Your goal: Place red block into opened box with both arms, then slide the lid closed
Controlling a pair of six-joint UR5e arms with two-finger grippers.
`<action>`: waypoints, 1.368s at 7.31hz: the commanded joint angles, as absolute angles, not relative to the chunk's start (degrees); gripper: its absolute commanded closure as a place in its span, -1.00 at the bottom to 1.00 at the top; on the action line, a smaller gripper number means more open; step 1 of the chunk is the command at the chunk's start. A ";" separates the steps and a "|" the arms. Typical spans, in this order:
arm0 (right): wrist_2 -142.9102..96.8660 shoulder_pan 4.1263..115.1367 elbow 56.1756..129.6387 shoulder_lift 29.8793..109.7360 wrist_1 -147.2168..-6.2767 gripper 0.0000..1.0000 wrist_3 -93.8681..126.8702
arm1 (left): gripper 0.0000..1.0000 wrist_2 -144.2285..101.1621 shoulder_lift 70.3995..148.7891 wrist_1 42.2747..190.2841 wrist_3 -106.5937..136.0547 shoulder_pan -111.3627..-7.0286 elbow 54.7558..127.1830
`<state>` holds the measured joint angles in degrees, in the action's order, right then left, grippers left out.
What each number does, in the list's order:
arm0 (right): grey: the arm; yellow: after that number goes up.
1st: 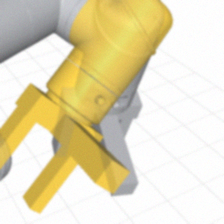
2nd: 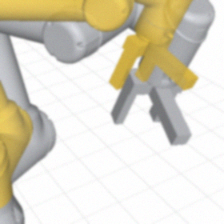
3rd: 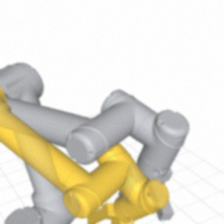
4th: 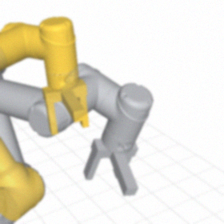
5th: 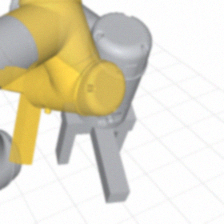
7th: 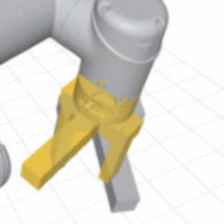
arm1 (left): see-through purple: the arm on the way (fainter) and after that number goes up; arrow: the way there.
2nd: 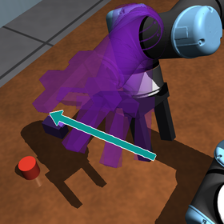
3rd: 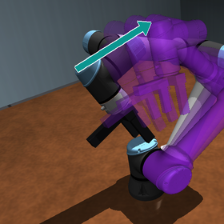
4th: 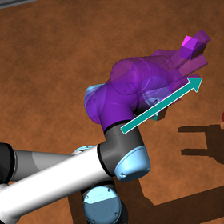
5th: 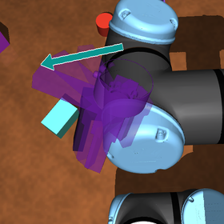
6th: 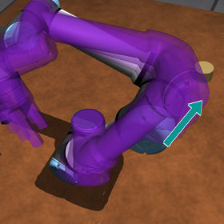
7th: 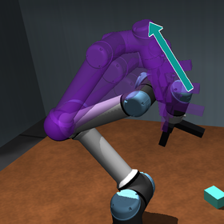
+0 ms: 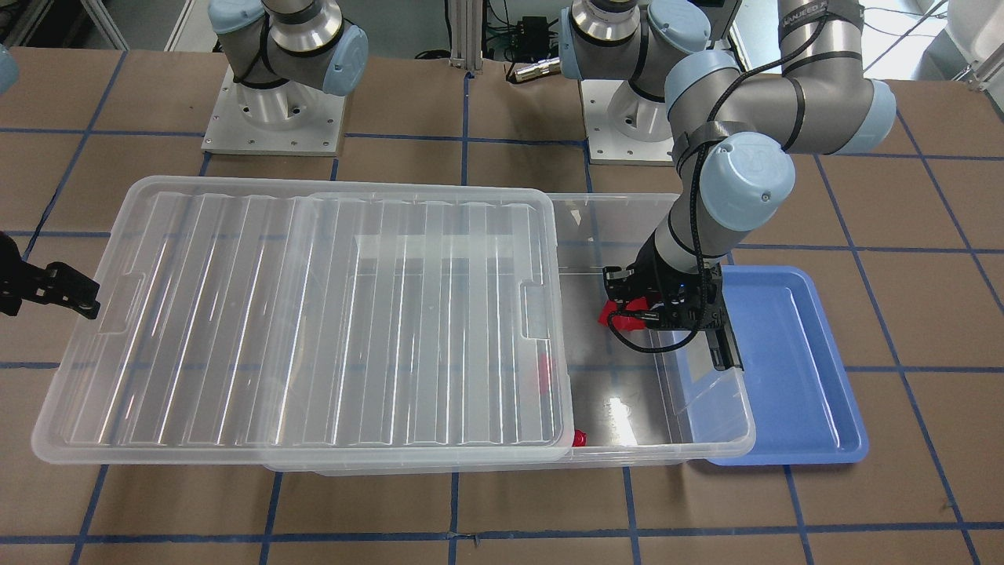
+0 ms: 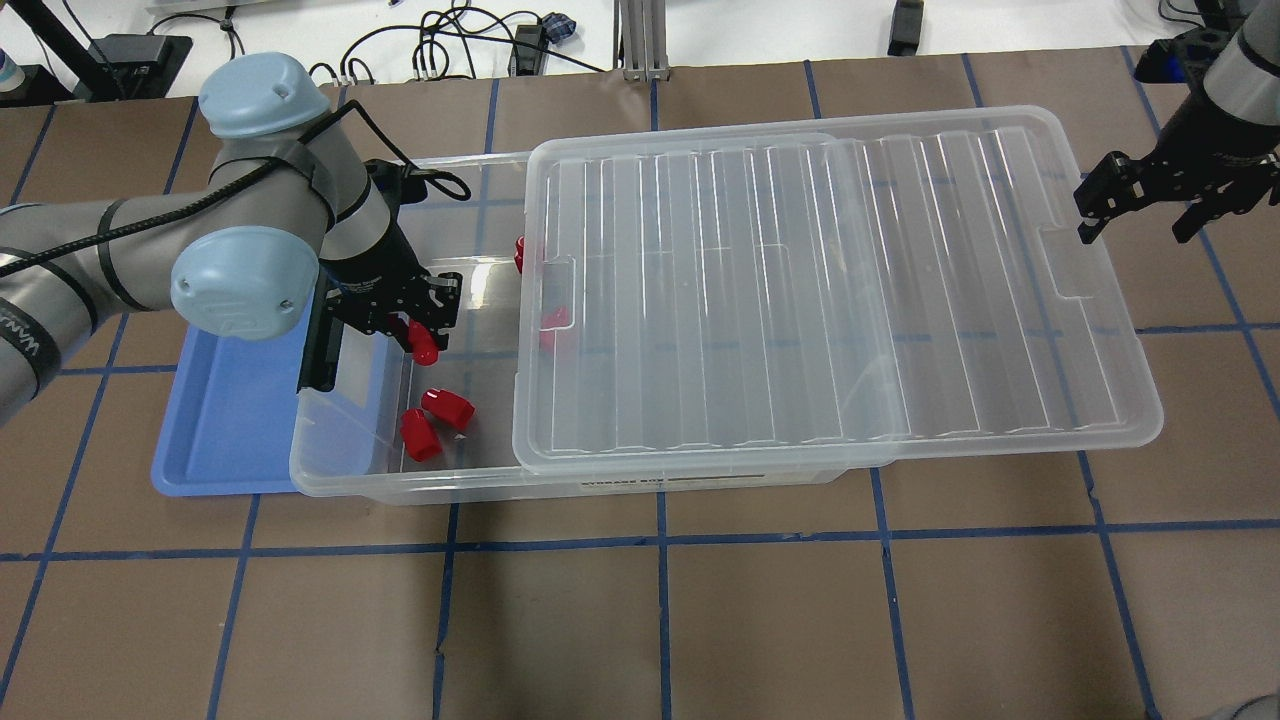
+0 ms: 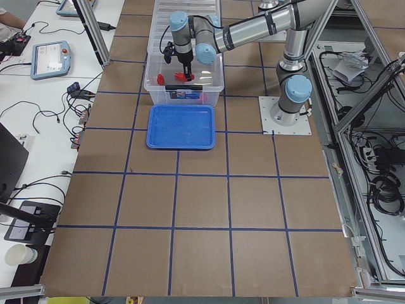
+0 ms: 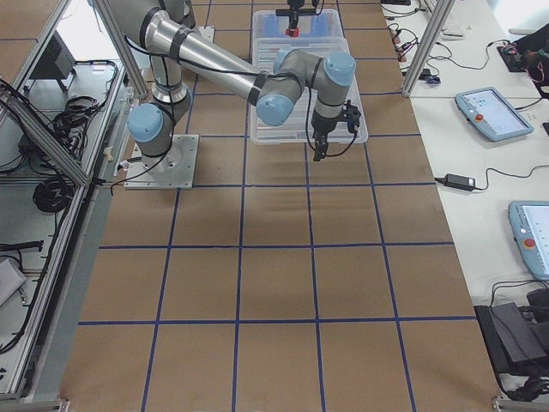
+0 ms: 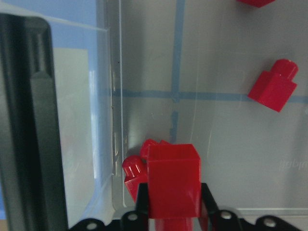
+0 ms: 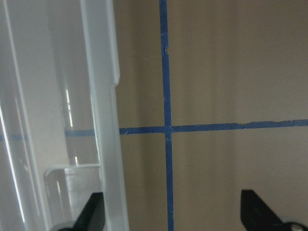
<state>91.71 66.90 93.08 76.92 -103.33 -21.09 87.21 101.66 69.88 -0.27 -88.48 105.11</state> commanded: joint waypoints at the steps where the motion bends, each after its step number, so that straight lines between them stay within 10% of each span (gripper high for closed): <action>1: 92.11 66.88 92.81 76.64 -103.36 -1.00 -21.88 | 1.00 87.01 103.00 69.08 -0.61 -88.59 105.73; 10: 92.46 67.06 90.70 77.17 -102.31 -1.00 -21.62 | 0.86 85.78 107.31 57.92 0.08 -89.12 108.98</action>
